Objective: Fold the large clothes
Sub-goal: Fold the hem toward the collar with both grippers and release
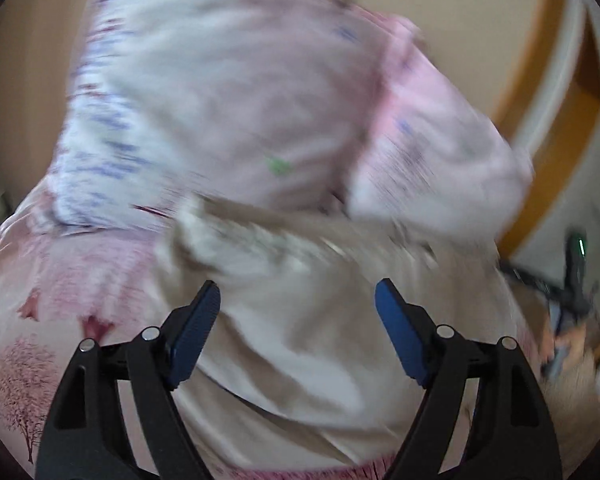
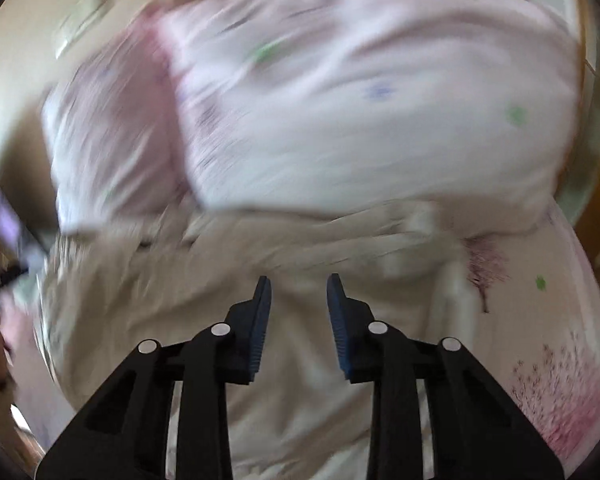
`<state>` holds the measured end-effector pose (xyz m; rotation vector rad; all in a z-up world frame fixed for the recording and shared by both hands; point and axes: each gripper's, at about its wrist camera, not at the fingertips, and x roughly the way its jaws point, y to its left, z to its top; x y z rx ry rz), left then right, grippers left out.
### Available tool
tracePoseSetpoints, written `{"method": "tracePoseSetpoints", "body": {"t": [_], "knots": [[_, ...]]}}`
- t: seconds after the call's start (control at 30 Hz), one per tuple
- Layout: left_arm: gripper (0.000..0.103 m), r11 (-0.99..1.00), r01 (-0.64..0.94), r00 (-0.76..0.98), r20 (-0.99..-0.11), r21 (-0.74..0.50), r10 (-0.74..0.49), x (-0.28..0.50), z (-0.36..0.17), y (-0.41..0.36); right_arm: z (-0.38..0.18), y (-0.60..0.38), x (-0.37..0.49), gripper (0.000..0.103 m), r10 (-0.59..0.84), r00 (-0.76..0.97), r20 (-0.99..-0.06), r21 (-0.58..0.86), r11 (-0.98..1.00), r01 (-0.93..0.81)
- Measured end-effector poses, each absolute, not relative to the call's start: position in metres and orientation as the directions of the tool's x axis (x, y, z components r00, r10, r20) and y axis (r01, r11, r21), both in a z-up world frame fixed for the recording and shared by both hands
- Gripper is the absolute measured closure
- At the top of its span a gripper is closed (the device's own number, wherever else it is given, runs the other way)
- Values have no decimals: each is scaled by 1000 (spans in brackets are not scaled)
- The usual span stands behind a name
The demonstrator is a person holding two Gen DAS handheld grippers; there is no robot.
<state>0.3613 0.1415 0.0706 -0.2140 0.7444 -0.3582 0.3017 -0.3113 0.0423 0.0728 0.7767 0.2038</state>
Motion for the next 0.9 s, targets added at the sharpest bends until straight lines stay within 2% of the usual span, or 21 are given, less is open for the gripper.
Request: {"method": "tracePoseSetpoints", "body": {"t": [0.1, 0.13, 0.17, 0.2, 0.27, 0.37, 0.57, 0.73, 0.83, 0.9], "knots": [[23, 931, 279, 657, -661, -235, -363, 360, 59, 111, 36, -281, 305, 73, 197, 665, -720, 73, 975, -210], [23, 938, 278, 654, -675, -206, -342, 363, 54, 105, 30, -272, 310, 73, 154, 652, -743, 23, 979, -205], [25, 949, 263, 652, -692, -175, -309, 367, 48, 100, 24, -266, 316, 73, 115, 637, -762, -14, 981, -194], [31, 959, 240, 645, -714, -149, -272, 377, 40, 97, 15, -264, 325, 73, 85, 610, -787, -31, 984, -177], [38, 968, 197, 616, -748, -157, -246, 392, 28, 96, 1, -272, 341, 73, 89, 557, -825, 7, 989, -148], [40, 969, 143, 577, -779, -199, -245, 415, 15, 103, -11, -279, 365, 73, 108, 482, -870, 61, 992, -111], [42, 981, 93, 540, -819, -170, -193, 434, 5, 97, -26, -280, 394, 74, 124, 355, -927, 110, 992, -59], [43, 986, 45, 528, -834, -161, -160, 447, 2, 102, -16, -287, 383, 74, 133, 412, -902, 125, 991, -46], [44, 981, 63, 571, -799, -186, -188, 429, 12, 113, 6, -300, 350, 74, 148, 521, -840, 139, 989, -57], [40, 977, 83, 608, -766, -198, -207, 422, 20, 117, 19, -302, 338, 73, 196, 561, -804, 192, 979, -67]]}}
